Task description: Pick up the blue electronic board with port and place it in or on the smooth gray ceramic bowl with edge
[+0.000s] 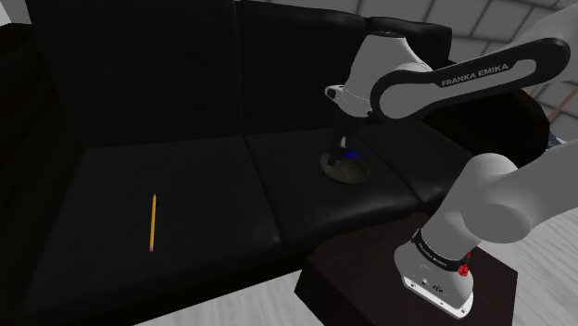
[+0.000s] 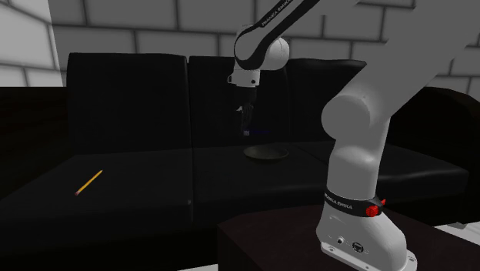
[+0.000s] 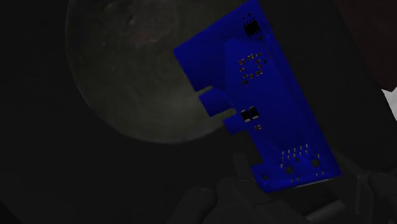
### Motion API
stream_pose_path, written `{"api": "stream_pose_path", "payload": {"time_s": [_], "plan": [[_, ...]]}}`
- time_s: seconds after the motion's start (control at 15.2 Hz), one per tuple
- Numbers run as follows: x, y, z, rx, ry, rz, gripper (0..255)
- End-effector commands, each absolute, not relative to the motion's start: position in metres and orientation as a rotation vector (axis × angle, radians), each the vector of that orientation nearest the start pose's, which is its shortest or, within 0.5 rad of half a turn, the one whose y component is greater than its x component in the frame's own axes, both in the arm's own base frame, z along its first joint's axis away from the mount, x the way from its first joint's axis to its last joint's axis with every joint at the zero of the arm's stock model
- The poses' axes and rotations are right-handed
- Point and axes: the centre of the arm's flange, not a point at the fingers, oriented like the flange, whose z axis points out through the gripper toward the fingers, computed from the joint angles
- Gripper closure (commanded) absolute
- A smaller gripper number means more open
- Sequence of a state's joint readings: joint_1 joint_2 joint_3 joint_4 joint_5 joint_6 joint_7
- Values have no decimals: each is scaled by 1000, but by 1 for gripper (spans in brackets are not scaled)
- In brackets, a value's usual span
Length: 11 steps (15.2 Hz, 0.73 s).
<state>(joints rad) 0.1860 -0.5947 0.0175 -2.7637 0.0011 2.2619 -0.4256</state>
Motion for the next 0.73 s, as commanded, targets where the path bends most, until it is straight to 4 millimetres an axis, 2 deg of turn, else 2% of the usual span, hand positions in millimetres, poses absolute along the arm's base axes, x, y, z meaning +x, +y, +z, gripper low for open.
{"api": "stream_pose_path", "payload": {"time_s": [0.0, 0.2, 0.26, 0.66], "plan": [[351, 43, 397, -3004, -974, -144, 255], [358, 4, 398, -3004, -974, -144, 255], [359, -4, 398, -3004, -974, -144, 255], [359, -4, 367, -3004, -974, -144, 255]]}}
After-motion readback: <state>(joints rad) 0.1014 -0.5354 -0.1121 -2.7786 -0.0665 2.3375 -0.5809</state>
